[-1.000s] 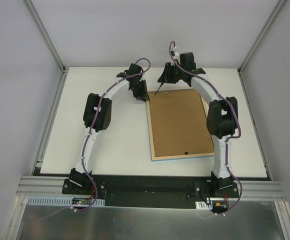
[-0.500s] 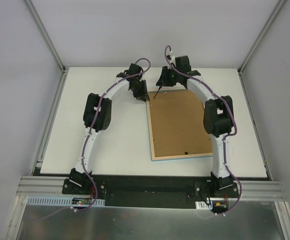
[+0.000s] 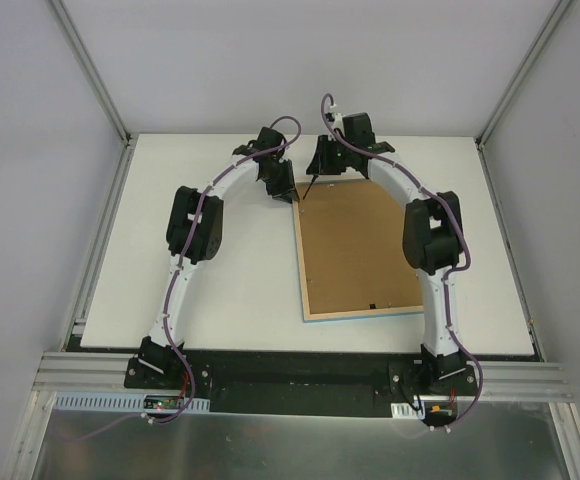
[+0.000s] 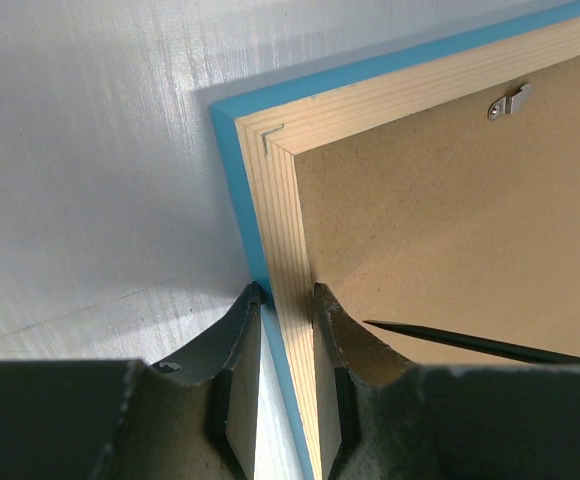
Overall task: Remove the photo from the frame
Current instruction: Release the photo frame item from the photo frame.
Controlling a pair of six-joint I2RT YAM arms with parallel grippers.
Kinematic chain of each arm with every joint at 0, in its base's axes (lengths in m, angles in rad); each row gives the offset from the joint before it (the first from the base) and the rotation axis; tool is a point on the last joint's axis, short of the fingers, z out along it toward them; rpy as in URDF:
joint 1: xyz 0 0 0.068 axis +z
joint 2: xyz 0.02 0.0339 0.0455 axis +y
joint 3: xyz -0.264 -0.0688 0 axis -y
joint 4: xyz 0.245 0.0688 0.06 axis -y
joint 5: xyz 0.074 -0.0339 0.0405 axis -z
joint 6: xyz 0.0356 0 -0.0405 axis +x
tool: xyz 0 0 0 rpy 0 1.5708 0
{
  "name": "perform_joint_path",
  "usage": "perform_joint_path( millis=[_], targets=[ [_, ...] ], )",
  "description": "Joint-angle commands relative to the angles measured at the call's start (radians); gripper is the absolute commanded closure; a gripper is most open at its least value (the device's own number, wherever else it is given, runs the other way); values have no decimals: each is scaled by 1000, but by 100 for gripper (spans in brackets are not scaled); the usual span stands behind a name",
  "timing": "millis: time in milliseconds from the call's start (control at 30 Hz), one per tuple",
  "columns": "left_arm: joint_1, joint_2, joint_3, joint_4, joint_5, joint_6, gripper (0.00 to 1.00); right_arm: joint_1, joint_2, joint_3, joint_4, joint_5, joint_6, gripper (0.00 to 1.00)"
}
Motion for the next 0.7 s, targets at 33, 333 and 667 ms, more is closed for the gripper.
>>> perform_joint_path(
  millis=[33,333,667],
  targets=[
    [-3,30,-46,-89,-37,21,100,13,6,34,-4,-8,-30,99],
    [-3,30,-46,-89,-37,21,100,22,9,16,-7,-31,-24,99],
    [-3,30,-46,-89,-37,21,100,32,23,8,-13,-37,-27,99]
  ],
)
